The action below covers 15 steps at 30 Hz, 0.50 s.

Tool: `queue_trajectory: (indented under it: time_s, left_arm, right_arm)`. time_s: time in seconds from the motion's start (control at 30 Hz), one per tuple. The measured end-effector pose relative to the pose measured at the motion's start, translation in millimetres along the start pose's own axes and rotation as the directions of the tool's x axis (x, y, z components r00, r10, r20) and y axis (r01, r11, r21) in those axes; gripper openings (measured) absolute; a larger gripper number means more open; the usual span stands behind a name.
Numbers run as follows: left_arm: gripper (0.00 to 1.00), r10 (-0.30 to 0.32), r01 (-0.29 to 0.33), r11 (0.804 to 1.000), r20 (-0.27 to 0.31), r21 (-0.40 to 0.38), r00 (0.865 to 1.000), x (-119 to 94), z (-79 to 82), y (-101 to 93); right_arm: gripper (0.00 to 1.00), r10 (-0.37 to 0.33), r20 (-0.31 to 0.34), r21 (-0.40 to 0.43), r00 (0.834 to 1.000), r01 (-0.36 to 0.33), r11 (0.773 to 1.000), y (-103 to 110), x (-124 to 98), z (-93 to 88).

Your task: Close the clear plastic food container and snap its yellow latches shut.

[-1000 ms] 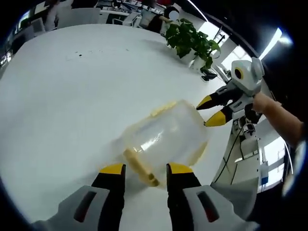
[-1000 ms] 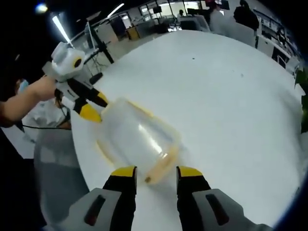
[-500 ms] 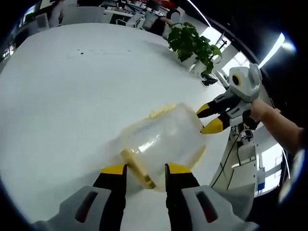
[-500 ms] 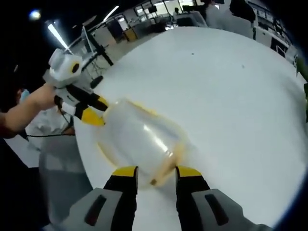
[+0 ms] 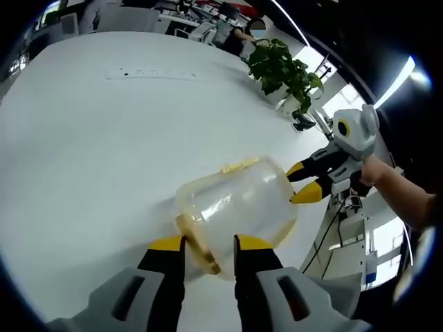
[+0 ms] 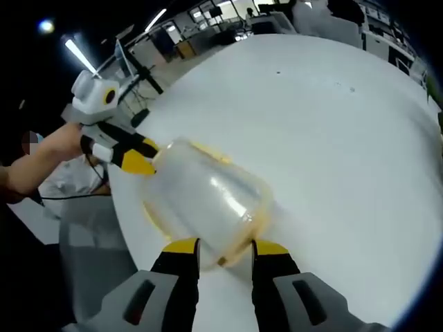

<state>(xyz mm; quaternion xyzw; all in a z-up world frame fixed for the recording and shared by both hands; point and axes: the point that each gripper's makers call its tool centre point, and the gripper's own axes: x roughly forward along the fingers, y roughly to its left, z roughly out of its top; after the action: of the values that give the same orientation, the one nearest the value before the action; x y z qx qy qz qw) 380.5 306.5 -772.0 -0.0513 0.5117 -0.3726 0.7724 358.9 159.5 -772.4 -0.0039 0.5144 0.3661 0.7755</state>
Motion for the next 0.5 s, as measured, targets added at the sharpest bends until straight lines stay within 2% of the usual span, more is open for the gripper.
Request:
queue_trajectory:
  time_s: [0.4,0.43,0.47,0.5]
  left_arm:
    - [0.23,0.004,-0.003,0.999,0.004,-0.035,1.0,1.2,0.2,-0.7]
    - [0.23,0.005,-0.005,0.999,0.005,-0.033,1.0,1.1,0.2,-0.7]
    - [0.23,0.012,-0.012,0.999,0.006,-0.033,1.0,1.3,0.2,0.9]
    - [0.23,0.007,-0.007,0.999,0.006,-0.04,1.0,0.6,-0.9,-0.5]
  right_arm:
    - [0.26,-0.004,-0.013,0.005,1.0,0.004,1.0,2.1,-0.1,-0.1]
    - [0.26,-0.002,-0.008,0.011,1.0,0.003,1.0,1.5,0.1,-0.1]
    - [0.24,0.029,0.068,0.035,0.997,-0.032,0.999,8.4,3.5,15.2]
    - [0.23,0.0,0.012,0.031,1.0,0.0,1.0,4.2,-2.4,8.7]
